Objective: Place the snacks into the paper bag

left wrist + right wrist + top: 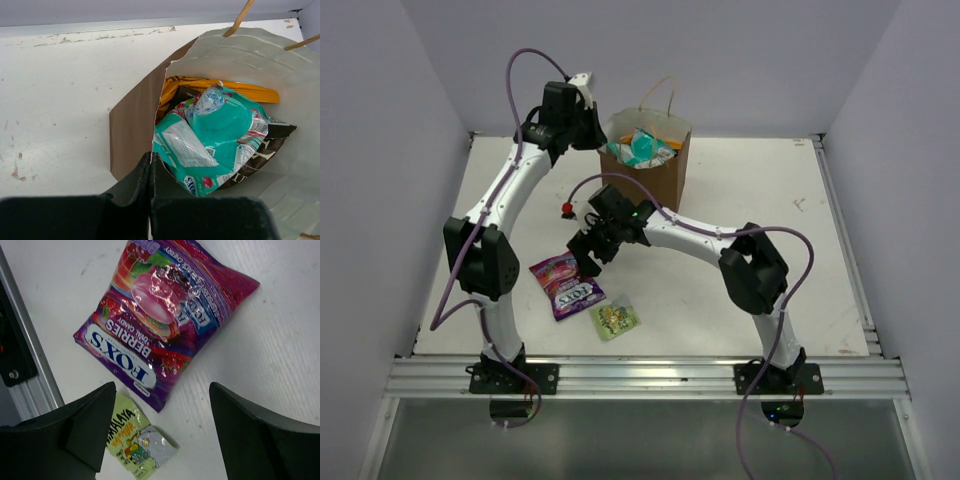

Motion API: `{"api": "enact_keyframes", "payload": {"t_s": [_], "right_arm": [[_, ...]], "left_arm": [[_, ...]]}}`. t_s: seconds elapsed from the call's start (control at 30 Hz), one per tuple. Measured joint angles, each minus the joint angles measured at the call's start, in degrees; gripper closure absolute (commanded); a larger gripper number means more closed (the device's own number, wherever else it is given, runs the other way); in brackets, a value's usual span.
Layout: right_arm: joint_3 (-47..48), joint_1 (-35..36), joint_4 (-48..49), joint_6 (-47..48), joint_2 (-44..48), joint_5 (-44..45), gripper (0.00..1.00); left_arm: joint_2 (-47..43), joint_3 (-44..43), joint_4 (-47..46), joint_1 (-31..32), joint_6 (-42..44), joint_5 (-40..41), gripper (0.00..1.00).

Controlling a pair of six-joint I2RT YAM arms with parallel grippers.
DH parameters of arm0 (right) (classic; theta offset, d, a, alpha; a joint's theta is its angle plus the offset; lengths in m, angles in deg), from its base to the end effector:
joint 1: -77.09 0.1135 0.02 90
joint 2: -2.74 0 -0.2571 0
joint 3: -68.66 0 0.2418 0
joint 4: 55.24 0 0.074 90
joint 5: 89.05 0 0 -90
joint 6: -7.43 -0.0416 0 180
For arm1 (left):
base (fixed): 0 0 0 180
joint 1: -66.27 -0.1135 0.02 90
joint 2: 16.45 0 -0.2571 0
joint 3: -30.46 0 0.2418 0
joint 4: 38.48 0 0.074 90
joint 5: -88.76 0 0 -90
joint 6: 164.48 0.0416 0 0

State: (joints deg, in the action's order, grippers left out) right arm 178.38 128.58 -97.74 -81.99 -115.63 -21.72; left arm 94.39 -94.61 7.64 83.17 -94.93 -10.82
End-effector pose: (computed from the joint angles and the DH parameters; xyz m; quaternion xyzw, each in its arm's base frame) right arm 0.2687 0.3634 0.2158 -0.4646 0.8022 0.3075 0.2148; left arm 0.4223 -0.1356 0.3525 0.0136 0.8719 -0.2241 0.4351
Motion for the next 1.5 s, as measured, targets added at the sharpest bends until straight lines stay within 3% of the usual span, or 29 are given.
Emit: {"api": "enact_keyframes", "payload": {"t_s": [0.2, 0.57, 0.63, 0.7, 0.77, 0.93, 1.0, 1.03, 1.07, 1.1, 1.13, 1.2, 1.23, 1.5], "right_arm": [[2.2, 1.0, 5.0, -4.3, -5.1, -4.0, 0.22], [2.4, 3.0, 7.0, -6.2, -8.9, -3.5, 0.27], [2.4, 3.3, 7.0, -6.1, -9.0, -2.6, 0.34], [2.4, 3.6, 7.0, -6.0, -9.0, -1.5, 0.56], [2.4, 3.9, 7.0, -5.8, -9.2, -0.5, 0.73], [2.5, 4.2, 6.5, -6.0, -10.2, 1.6, 0.95], [2.5, 4.2, 6.4, -5.9, -10.3, 2.5, 0.99], [2.5, 4.2, 6.4, -6.0, -10.3, 2.7, 0.96], [2.5, 4.2, 6.3, -6.0, -10.3, 2.9, 0.86], [2.5, 4.2, 6.2, -6.1, -10.3, 3.2, 0.63], [2.6, 4.2, 5.8, -6.4, -10.3, 3.8, 0.24], [2.8, 4.2, 5.4, -6.0, -10.2, 4.5, 0.16], [3.1, 4.3, 5.5, -5.7, -9.8, 5.3, 0.01], [5.2, 4.5, 3.6, -4.6, -8.3, 8.6, 0.01]], "left_arm": [[-0.5, 0.9, -0.8, 0.0, -0.1, 0.0, 1.00], [-2.3, 3.5, -1.6, 0.0, 0.0, 0.0, 1.00], [-2.4, 3.7, -1.7, 0.0, 0.0, 0.0, 1.00], [-2.5, 3.7, -1.7, 0.0, 0.0, 0.0, 1.00], [-2.6, 3.8, -1.7, 0.0, 0.0, 0.0, 1.00], [-2.9, 4.3, -1.7, 0.0, 0.0, -0.1, 1.00], [-3.0, 4.5, -1.8, 0.0, 0.0, -0.1, 1.00], [-3.1, 4.5, -1.8, 0.0, 0.0, -0.1, 1.00], [-3.2, 4.6, -1.8, 0.0, 0.0, -0.1, 1.00], [-3.3, 4.7, -1.8, 0.0, 0.0, -0.1, 1.00], [-3.3, 4.7, -1.8, 0.0, 0.0, -0.1, 1.00], [-3.4, 4.9, -1.8, 0.0, 0.0, -0.1, 1.00], [-3.5, 5.0, -1.8, 0.0, 0.0, -0.1, 1.00], [-3.7, 5.4, -2.0, 0.0, 0.0, -0.1, 1.00]]}}
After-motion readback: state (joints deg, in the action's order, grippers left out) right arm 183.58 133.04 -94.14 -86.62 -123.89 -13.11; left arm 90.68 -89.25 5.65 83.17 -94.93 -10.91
